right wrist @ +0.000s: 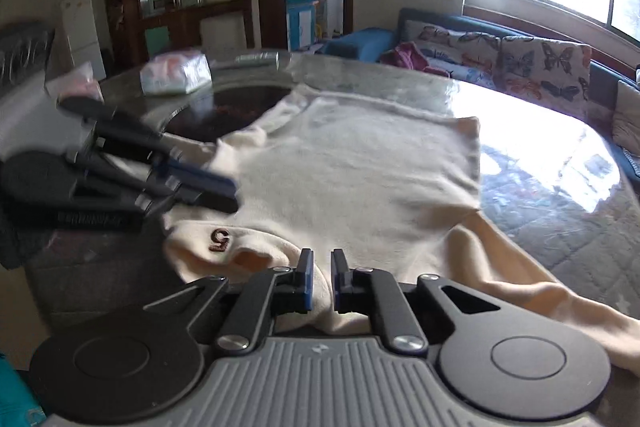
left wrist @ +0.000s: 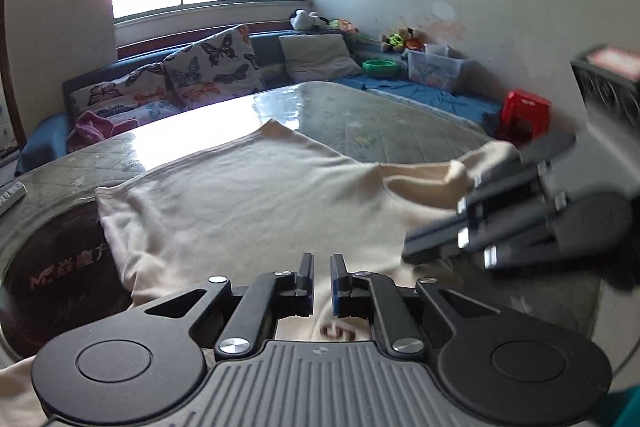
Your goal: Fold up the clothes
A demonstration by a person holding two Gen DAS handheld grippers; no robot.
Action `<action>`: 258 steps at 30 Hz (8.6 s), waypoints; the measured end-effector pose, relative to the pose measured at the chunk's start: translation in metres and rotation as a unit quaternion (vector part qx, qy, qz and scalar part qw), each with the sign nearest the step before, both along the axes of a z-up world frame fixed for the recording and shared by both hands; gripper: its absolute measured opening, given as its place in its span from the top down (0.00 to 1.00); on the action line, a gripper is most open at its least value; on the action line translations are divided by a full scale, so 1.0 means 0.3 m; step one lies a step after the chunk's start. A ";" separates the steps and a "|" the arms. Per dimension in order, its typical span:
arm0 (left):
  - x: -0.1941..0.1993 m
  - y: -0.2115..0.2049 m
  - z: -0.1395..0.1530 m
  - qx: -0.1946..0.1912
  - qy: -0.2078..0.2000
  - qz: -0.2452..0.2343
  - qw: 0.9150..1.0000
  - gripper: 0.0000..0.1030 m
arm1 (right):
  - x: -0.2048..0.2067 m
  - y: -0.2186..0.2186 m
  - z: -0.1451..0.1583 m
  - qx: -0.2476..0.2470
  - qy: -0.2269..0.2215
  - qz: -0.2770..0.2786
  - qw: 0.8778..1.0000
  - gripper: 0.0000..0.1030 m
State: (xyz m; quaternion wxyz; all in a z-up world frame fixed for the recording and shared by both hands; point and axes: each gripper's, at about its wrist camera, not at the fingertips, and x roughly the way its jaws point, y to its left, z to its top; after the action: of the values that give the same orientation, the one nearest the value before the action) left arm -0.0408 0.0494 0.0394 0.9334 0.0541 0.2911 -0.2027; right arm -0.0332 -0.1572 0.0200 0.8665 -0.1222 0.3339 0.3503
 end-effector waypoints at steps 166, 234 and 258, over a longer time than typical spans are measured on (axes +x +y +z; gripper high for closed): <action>-0.057 -0.071 -0.093 -0.037 0.024 -0.003 0.999 0.57 | 0.292 -0.567 -0.008 0.001 -0.056 -0.303 0.951 0.00; -0.156 0.714 -0.052 0.014 0.014 0.396 0.918 0.12 | 0.292 -0.509 -0.106 0.007 -0.014 -0.248 0.969 0.00; -0.235 0.702 -0.033 0.038 0.019 0.459 0.888 0.14 | 0.292 -0.511 -0.106 0.008 -0.014 -0.248 0.969 0.00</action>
State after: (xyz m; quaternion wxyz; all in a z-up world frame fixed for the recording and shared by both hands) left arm -0.1113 0.2599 0.0294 0.9139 -0.0537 0.3084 0.2583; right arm 0.0544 -0.3105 -0.0117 0.9317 -0.0337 0.3391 0.1257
